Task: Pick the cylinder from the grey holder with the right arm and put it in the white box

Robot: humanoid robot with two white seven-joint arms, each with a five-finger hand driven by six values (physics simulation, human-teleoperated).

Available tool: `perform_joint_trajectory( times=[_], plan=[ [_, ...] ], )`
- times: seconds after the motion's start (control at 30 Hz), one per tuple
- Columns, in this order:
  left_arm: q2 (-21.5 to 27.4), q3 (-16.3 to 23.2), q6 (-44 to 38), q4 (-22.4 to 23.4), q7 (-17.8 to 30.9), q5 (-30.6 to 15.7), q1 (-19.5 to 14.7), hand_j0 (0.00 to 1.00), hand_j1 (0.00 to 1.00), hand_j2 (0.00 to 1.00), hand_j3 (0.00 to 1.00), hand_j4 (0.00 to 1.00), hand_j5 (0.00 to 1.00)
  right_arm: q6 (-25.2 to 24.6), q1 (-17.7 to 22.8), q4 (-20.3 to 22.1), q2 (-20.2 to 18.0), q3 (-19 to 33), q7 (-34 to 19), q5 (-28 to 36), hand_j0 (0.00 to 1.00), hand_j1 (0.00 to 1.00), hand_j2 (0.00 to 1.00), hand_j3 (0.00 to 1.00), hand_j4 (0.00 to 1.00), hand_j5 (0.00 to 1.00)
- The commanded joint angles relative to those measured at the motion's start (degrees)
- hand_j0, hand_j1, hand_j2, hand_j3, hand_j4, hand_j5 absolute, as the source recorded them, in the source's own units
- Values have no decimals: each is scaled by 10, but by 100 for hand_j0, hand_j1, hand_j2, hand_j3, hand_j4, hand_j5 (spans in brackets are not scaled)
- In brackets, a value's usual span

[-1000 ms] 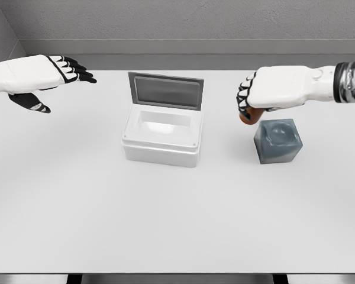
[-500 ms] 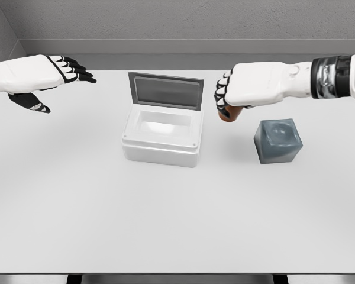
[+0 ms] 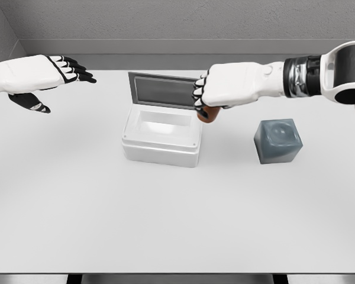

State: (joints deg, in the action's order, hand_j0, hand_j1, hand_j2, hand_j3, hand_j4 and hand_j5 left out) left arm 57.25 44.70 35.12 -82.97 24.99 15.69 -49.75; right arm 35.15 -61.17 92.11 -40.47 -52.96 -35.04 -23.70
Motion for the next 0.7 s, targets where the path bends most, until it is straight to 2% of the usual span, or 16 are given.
perform_joint_trajectory(
  times=[0.0, 0.17, 0.3, 0.5, 0.6, 0.63, 0.67],
  plan=[
    [1, -1, -1, 0, 0, -3, 0, 100, 100, 100, 100, 100, 100, -2, 0, -8, 13, 1, 0, -4, 40, 40, 40, 40, 40, 40],
    [1, -1, -1, 0, 0, -3, 0, 100, 100, 100, 100, 100, 100, -2, -1, -27, 38, 0, 0, -18, 40, 40, 40, 40, 40, 40],
    [-7, -1, -1, -1, 0, -3, 0, 100, 100, 100, 100, 100, 100, -2, -6, -27, 43, -5, 0, -18, 40, 40, 40, 40, 40, 40],
    [-7, -1, -1, 0, 0, -3, 1, 100, 100, 100, 100, 100, 100, -2, -6, -50, 76, -21, 0, -27, 40, 40, 40, 40, 40, 40],
    [-7, -2, -1, 0, 0, -3, 3, 100, 100, 100, 100, 100, 100, -2, -7, -55, 77, -22, 0, -29, 41, 41, 41, 41, 41, 41],
    [-6, -3, -1, 0, 0, -4, 3, 100, 100, 100, 100, 100, 100, -2, -7, -60, 79, -22, 0, -29, 46, 46, 46, 46, 46, 46],
    [-6, -4, -1, 0, 0, -4, 3, 100, 100, 100, 100, 100, 100, -2, -6, -61, 79, -21, 0, -31, 67, 67, 67, 67, 67, 67]
  ],
)
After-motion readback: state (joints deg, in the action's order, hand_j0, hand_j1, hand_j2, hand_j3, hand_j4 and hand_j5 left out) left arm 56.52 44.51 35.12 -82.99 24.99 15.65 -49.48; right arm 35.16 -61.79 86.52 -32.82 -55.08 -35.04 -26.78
